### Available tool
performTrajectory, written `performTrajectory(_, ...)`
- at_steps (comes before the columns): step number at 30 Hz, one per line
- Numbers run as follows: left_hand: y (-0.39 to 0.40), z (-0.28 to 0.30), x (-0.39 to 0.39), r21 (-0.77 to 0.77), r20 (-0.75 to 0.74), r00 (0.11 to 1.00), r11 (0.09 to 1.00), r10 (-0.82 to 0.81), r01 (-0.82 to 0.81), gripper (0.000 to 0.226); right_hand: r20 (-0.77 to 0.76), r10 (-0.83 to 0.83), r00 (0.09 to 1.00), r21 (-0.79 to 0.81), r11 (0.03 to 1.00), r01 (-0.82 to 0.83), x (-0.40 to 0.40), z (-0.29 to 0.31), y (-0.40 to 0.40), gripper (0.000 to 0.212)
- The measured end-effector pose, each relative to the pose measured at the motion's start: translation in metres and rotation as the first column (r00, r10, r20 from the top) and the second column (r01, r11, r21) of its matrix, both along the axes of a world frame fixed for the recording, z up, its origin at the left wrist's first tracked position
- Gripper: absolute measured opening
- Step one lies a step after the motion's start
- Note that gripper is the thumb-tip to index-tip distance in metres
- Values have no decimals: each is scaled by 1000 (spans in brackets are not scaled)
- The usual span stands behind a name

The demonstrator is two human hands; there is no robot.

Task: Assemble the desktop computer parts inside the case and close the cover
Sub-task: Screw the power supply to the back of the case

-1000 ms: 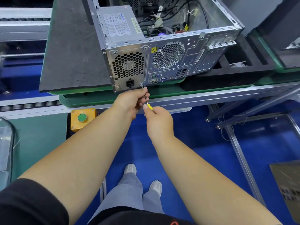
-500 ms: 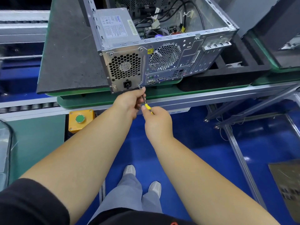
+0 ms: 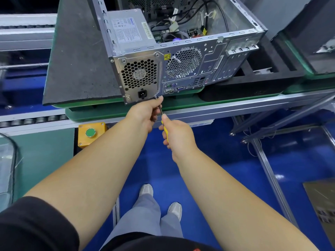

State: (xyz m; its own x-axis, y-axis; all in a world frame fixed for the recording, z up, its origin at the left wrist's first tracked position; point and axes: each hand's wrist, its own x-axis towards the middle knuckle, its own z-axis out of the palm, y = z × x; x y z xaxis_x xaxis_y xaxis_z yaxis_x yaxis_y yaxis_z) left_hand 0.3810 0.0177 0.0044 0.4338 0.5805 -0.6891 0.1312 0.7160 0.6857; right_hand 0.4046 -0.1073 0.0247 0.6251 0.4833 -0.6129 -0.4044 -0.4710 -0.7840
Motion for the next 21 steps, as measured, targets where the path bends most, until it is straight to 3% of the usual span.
performTrajectory(2,0,1,0,-1,9,1000,1000,6,-6,23,37,-18,999,-1,1000,18,1,0,3,43)
performTrajectory(6,-2,3,1,-13,7,999,999,36,-36,23,-151,-57,987,1,998,58,9,7,3,46)
performTrajectory(10,-8,6,-2,7,-17,999,999,40,-40,19,-165,-14,986,16,1000,16,15,5,-1,45)
performTrajectory(14,-13,15,-10,81,-13,1000,997,11,-10,15,52,154,987,-54,987,-151,18,1,-10,43)
performTrajectory(21,-27,53,-15,279,-47,992,952,-116,125,26,440,234,867,74,953,-295,45,31,-29,45)
